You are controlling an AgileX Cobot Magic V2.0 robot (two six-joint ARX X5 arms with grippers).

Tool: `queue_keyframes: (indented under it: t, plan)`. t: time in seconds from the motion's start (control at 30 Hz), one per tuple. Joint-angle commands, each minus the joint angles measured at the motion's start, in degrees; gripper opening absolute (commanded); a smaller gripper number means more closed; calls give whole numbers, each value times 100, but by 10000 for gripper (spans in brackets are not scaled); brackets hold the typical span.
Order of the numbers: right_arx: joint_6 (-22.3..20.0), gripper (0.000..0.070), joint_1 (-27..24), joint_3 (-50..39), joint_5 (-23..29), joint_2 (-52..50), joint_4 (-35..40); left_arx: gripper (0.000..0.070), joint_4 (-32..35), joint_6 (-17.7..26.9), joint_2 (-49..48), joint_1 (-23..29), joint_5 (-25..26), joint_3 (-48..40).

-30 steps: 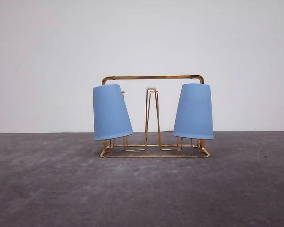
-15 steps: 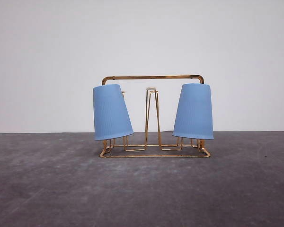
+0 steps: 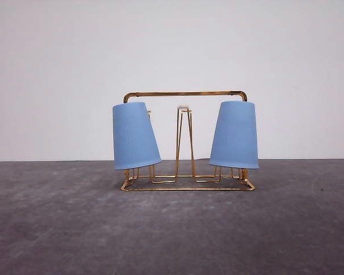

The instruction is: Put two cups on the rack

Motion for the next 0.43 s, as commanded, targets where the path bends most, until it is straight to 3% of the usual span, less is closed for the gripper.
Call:
queue_keyframes:
  t: [0.0,0.4]
  plan:
    - [-55,14,2,-26,21,0,61,15,-29,2,-2,-4,9,-83]
    - [-55,14,2,-26,21,0,61,15,-29,2,-2,-4,9,-83]
